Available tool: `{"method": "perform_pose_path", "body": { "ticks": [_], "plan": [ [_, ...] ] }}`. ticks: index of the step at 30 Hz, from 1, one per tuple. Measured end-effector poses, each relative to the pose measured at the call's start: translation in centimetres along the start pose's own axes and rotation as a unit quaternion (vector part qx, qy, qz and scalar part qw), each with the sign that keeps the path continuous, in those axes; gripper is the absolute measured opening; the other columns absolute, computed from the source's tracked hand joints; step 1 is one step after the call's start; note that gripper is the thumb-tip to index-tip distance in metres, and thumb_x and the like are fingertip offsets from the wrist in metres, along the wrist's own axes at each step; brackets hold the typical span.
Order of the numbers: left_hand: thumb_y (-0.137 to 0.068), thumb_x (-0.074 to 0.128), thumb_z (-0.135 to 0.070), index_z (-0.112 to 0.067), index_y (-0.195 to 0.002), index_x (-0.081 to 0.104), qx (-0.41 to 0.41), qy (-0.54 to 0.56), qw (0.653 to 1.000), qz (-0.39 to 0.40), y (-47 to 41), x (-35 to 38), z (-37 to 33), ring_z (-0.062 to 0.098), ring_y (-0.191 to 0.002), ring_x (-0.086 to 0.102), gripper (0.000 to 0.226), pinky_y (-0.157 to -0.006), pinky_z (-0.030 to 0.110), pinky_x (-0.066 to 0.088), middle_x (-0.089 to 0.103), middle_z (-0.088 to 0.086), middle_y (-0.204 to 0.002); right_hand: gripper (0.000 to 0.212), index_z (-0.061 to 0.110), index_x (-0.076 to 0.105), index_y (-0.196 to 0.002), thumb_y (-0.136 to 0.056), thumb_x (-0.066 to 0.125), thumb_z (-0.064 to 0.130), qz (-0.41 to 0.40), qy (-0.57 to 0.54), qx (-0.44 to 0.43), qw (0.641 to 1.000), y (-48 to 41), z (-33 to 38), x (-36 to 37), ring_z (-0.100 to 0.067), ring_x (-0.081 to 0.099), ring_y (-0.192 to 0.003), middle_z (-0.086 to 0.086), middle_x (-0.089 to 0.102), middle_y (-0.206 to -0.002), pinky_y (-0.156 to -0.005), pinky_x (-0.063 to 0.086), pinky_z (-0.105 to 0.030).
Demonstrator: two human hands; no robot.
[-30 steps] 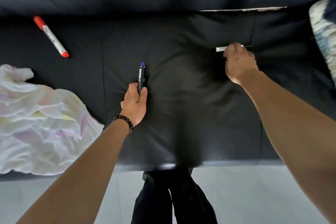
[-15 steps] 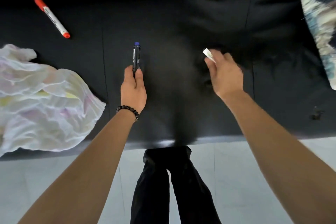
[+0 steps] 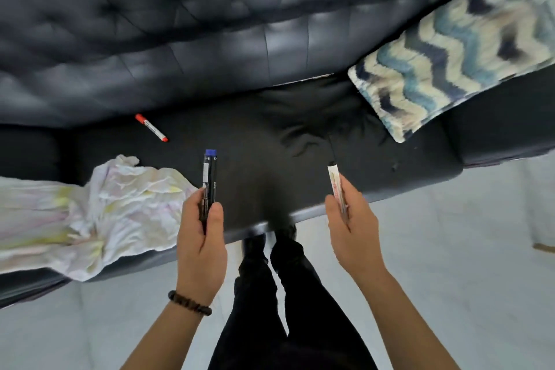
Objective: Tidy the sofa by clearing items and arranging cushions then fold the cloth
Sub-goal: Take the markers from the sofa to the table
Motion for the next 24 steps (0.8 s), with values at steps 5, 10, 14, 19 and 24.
{"method": "perform_pose_path", "body": {
  "ticks": [5,10,14,19,24],
  "plan": [
    [-0.100,0.048,-0.014,-0.022,-0.116,0.053,0.113,0.011,0.992,0.047,3.6,-4.0,-10.7,0.005,-0.070,0.048,0.018,-0.066,0.010,0.041,0.052,-0.006,-0.080,0.039,0.042,0.048,-0.136,-0.100,0.050,0.026,-0.115,-0.060,-0.004,0.992,9.8,4.2,-11.2,-0.001,0.055,-0.086,0.021,0.058,-0.097,-0.082,0.043,-0.024],
    [-0.093,0.049,-0.031,-0.030,-0.115,0.056,0.195,0.062,0.969,0.136,7.4,-1.8,-18.7,0.015,-0.065,0.043,0.023,-0.064,0.033,0.040,0.050,-0.003,-0.076,0.038,0.063,0.042,-0.114,-0.097,0.048,0.029,-0.265,-0.108,0.016,0.958,19.7,3.4,-21.0,-0.011,0.062,-0.080,0.015,0.063,-0.093,-0.072,0.049,-0.029],
    [-0.090,0.052,-0.032,-0.031,-0.119,0.056,0.235,0.087,0.945,0.210,11.7,3.8,-22.9,0.021,-0.073,0.045,0.029,-0.071,0.036,0.038,0.055,0.001,-0.086,0.043,0.059,0.035,-0.124,-0.097,0.050,0.030,-0.425,-0.140,0.047,0.893,27.6,-0.5,-26.1,-0.006,0.067,-0.081,0.022,0.066,-0.101,-0.069,0.049,-0.013],
    [-0.096,0.057,-0.026,-0.034,-0.121,0.056,0.270,0.042,0.894,0.356,20.4,13.5,-24.9,0.018,-0.084,0.050,0.026,-0.082,0.035,0.040,0.059,0.009,-0.100,0.024,0.036,0.063,-0.109,-0.098,0.053,0.017,-0.537,-0.193,0.099,0.815,36.4,-8.6,-28.5,-0.005,0.065,-0.075,0.002,0.068,-0.091,-0.062,0.044,-0.007],
    [-0.095,0.053,-0.017,-0.045,-0.109,0.057,0.290,0.009,0.845,0.449,31.5,24.0,-25.1,0.010,-0.071,0.051,0.031,-0.063,0.011,0.045,0.060,-0.001,-0.091,0.043,0.055,0.057,-0.107,-0.091,0.065,0.016,-0.566,-0.237,0.182,0.768,43.2,-19.3,-30.3,-0.012,0.063,-0.078,0.020,0.062,-0.107,-0.062,0.046,-0.013]
  ]
}}
Point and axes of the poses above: each hand's wrist, its own y-axis away from the middle knuckle, its own x-axis out of the palm, z = x × y, the point moved 8 cm from there along -y, towards the middle knuckle
